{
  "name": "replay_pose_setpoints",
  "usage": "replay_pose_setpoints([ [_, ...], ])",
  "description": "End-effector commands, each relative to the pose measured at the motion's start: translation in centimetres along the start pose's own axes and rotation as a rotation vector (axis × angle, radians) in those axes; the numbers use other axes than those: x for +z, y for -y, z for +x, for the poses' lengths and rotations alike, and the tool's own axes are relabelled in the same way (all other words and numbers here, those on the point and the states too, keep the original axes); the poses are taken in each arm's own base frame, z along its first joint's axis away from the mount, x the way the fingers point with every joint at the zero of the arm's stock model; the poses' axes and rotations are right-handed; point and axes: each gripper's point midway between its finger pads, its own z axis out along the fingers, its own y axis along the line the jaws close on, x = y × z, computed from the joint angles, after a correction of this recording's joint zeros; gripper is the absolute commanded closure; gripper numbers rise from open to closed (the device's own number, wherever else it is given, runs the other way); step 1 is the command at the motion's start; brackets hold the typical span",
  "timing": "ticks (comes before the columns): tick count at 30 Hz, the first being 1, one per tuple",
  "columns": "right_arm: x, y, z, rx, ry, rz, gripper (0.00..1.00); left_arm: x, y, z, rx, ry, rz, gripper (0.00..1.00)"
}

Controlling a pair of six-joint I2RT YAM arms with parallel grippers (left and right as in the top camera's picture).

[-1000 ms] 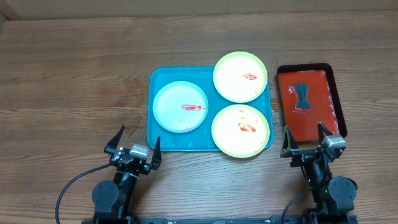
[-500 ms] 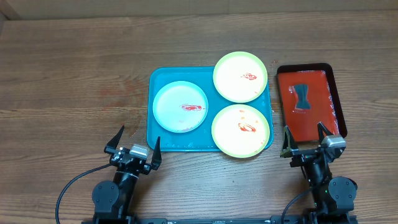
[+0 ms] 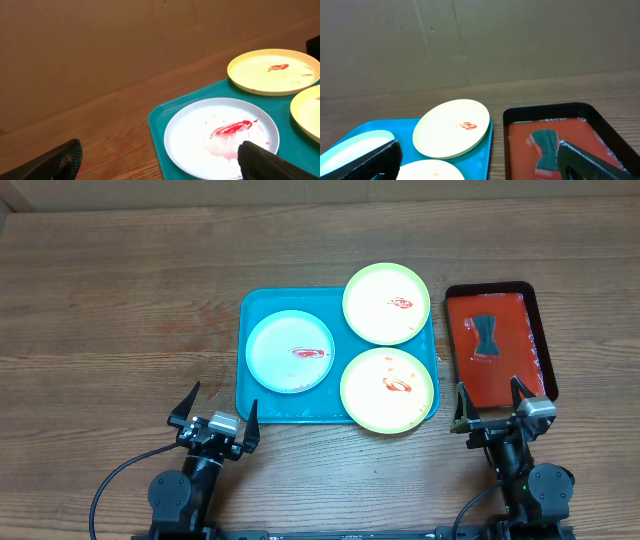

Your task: Clean dirty plates on tray and stack at the side

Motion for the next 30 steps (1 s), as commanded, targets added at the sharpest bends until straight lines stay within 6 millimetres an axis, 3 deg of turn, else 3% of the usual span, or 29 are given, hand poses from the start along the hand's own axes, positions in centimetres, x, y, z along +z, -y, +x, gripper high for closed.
replay_pose_setpoints([
  [1,0.0,-0.1,0.1,0.003,0.007,-0.003,0.0,0.0,-0.3,0.1,0.019,-0.001,-0.016,0.0],
  [19,0.0,-0.1,-0.2,0.001,0.016,-0.004,0.0,-0.1,-0.1,0.0,-0.077,0.002,-0.001,0.0],
  [24,-0.4,-0.5,-2.3,-0.016,0.06,-0.01,0.0,-0.1,-0.2,-0.3,-0.099,-0.002,-0.004,0.0],
  [30,-1.1,-1.0,-5.1,-0.076,0.099,-0.01,0.0,-0.5,-0.9,-2.9,-0.093,0.028,-0.011,0.0],
])
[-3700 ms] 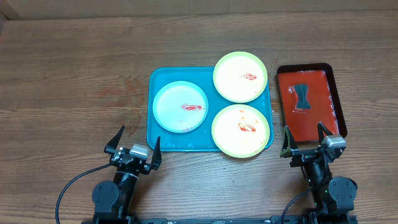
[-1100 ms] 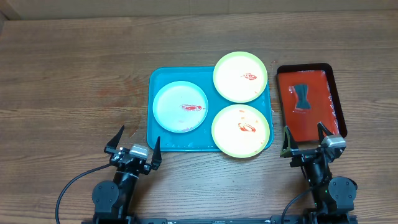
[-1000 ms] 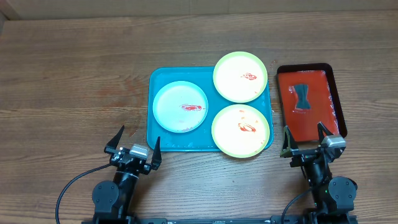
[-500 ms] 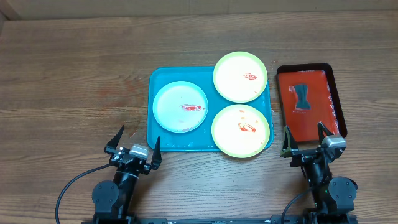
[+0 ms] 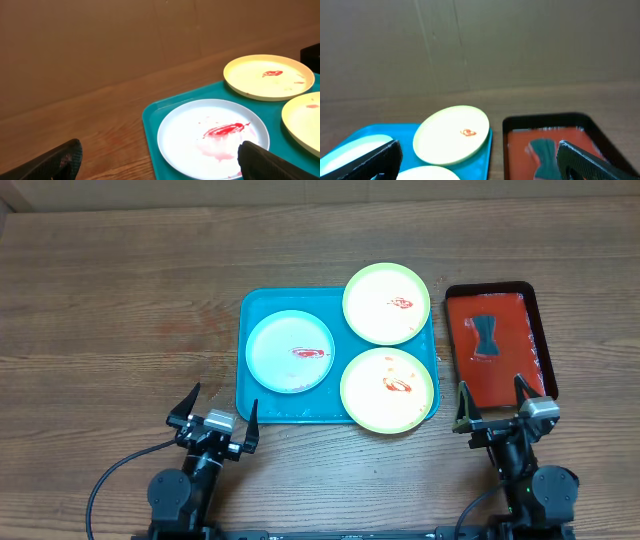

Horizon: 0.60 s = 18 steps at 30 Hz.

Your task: Clean dirty plates on tray and stack at the side

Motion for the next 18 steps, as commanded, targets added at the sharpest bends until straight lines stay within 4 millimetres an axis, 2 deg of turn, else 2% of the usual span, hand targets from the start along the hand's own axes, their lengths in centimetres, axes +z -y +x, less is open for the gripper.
replay_pose_setpoints([
  [1,-0.8,-0.6,-3.5,-0.061,0.071,-0.003,0.0,-0.5,-0.7,-3.3,-0.012,0.048,-0.015,0.0],
  [7,-1.8,-0.5,-6.2,-0.091,0.087,0.031,0.0,-0.6,-1.0,-5.5,-0.021,0.002,0.005,0.0],
  [12,-3.2,-0.9,-9.5,-0.094,0.093,0.043,0.0,0.1,-0.8,-7.2,-0.047,-0.107,0.073,0.0],
  [18,-3.6,-0.6,-13.3,-0.086,0.006,0.105,0.0,1.9,-1.6,-11.3,-0.086,-0.259,0.13,0.0],
])
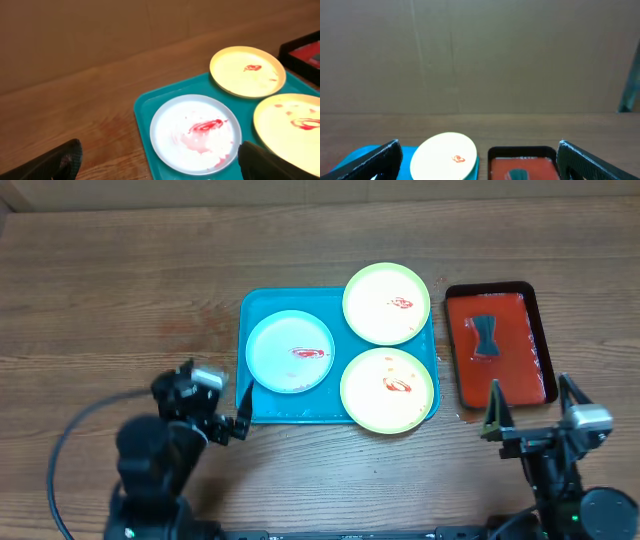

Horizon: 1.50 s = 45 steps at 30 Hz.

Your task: Clean dirty plates on tray and stack at the side

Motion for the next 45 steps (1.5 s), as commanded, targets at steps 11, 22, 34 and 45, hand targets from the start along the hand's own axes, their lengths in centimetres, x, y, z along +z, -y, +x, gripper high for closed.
replay_pose_setpoints([
  [11,4.6,0.8,-4.9,0.001,-0.427,0.08,0.0,1.6,-0.3,-9.0,-0.167,-0.332,0.175,0.0],
  [22,13.5,3.8,2.8,0.048,-1.044,0.171,0.0,7.6,-1.4,-6.7,-0.233,-0.457,0.186,0.0],
  [34,19.6,5.7,13.9,0.093,-1.276,0.18,0.05,12.7,-1.4,-3.0,-0.339,-0.572,0.203,0.0],
  [45,21.7,9.7,19.3,0.062,-1.333,0.285,0.25,16.3,-3.5,5.0,-0.463,-0.827,0.012,0.26],
])
